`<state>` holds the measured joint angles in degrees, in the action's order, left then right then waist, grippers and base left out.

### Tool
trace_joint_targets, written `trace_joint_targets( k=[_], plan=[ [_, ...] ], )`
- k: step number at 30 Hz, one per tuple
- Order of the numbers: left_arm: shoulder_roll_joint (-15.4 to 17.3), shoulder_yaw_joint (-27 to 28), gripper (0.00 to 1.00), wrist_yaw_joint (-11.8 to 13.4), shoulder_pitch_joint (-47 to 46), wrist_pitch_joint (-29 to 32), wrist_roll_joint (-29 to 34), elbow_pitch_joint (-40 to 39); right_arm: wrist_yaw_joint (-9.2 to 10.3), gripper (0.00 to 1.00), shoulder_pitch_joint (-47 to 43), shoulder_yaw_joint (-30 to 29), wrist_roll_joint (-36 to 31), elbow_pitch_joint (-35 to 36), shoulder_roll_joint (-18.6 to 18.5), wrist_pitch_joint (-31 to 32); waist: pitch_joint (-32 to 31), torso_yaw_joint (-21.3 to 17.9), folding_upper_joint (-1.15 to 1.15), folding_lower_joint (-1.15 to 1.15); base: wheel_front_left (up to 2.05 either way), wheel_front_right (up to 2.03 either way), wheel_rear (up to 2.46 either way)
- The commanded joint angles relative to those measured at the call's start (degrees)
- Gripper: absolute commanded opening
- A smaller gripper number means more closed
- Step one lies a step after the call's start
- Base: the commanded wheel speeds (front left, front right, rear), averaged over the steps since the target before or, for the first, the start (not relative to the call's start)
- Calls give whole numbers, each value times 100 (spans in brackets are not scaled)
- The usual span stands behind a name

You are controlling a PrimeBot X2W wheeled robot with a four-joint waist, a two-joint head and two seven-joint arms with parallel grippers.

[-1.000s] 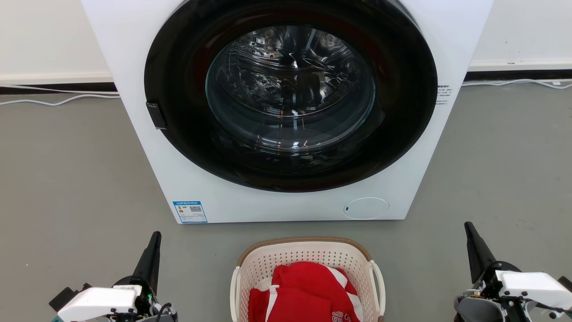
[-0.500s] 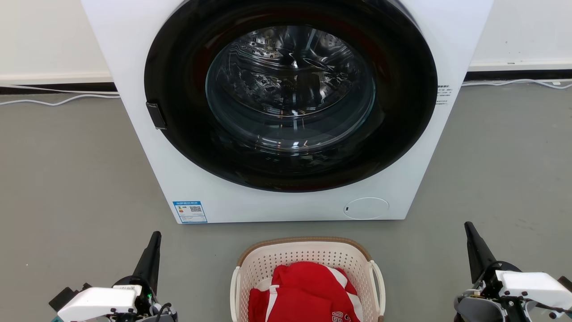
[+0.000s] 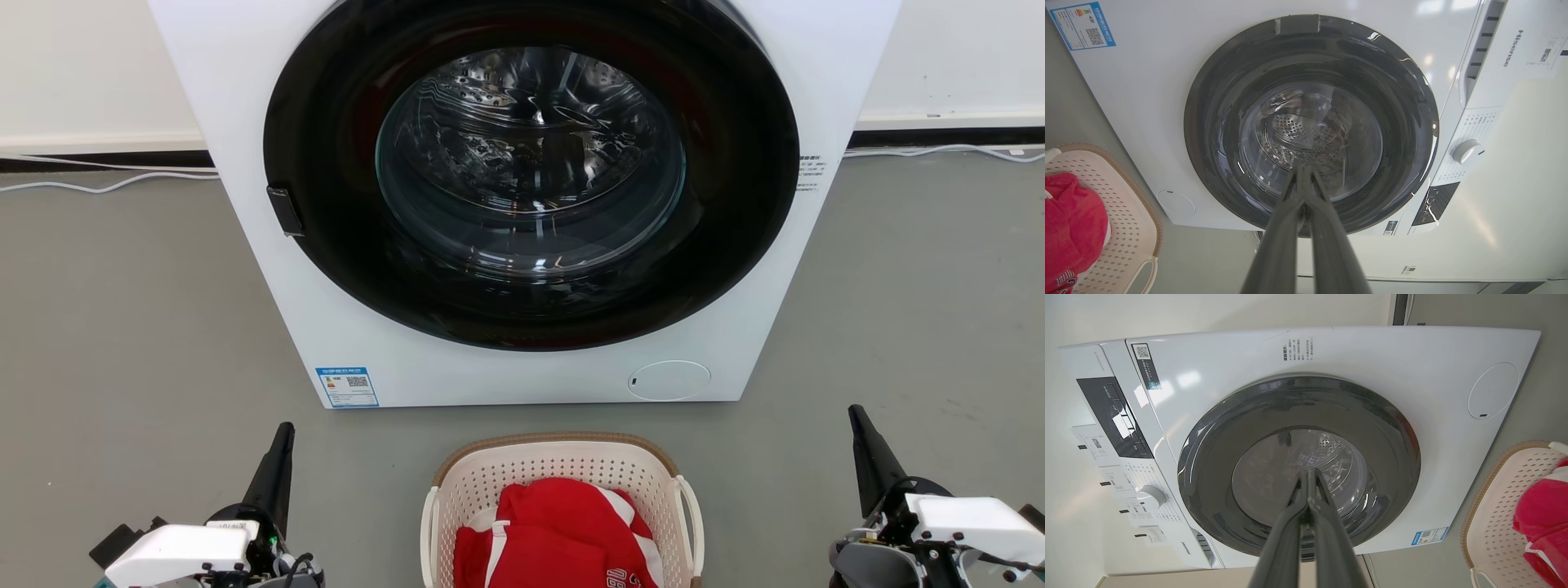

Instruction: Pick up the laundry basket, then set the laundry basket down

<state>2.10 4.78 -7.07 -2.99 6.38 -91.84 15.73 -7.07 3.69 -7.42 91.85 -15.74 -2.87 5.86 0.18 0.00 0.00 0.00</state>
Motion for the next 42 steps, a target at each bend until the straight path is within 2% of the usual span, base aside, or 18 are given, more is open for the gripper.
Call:
trace_joint_targets(
  k=[1, 42],
  plan=[
    [77, 174, 0, -42, -321, 12, -32, -167, -42, 0, 248, 101, 40, 172, -12, 54, 0, 0, 0, 0, 0, 0, 0],
    [77, 173, 0, -42, -321, 11, -33, -168, -42, 0, 249, 92, 33, 172, -7, 61, 0, 0, 0, 0, 0, 0, 0]
  ],
)
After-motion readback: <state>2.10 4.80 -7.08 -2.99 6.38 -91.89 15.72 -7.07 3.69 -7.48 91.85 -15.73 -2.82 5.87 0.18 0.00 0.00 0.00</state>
